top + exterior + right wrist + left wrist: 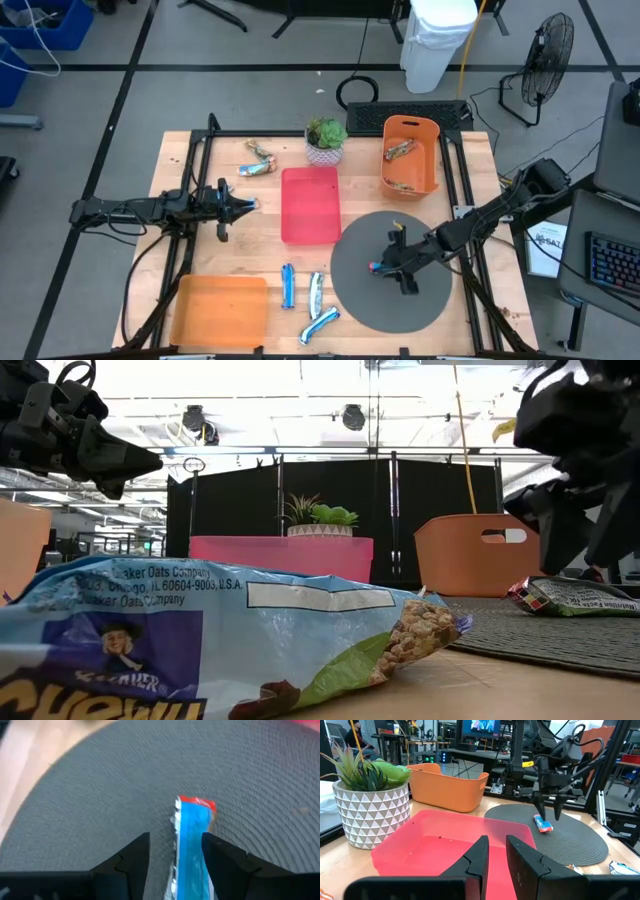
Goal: Pick and place Granola Bars by type
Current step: Put the green/red granola bar into the top right orange bin
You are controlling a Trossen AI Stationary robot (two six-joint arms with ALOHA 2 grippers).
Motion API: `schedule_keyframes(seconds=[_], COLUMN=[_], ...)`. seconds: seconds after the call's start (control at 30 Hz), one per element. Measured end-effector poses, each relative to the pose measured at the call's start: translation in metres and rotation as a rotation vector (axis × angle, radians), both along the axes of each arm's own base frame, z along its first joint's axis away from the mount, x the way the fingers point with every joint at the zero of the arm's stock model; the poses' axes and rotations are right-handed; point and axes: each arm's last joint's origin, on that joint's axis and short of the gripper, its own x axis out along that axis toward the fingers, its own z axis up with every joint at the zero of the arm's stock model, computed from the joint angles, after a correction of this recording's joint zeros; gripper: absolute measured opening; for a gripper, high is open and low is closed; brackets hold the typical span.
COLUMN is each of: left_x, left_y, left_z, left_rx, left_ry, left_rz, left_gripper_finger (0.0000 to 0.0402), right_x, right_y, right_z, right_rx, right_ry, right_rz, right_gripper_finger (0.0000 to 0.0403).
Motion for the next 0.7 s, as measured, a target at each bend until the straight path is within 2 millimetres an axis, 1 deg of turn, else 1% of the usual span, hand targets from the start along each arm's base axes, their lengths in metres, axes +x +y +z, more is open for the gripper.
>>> schedule_keyframes(seconds=[0.1,0.23,0.5,0.7], left_x=[0.0,0.0,0.0,0.0], left_y=[0.0,0.0,0.0,0.0], left_z=[0.0,0.0,0.0,0.0], left_rx=[0.0,0.0,0.0,0.0], left_ry=[0.0,0.0,0.0,0.0], left_rz=[0.0,0.0,0.0,0.0], left_gripper_finger=[0.0072,0.0072,0.0072,0.0072], right_x=[-0.002,0.0,0.003,0.003], right_y=[-0.002,-0.001,0.001,0.001], right_z=[-0.002,-0.005,-0.019,-0.019], right_rx=[-0.007,-0.009,-0.036,-0.034], right_ry=[0.022,0.03,0.077,0.081], right_rz=[-0.04,-0.048,-0.048,-0.048], right_gripper_finger=[0.017,0.0169,0.0169,0.0169])
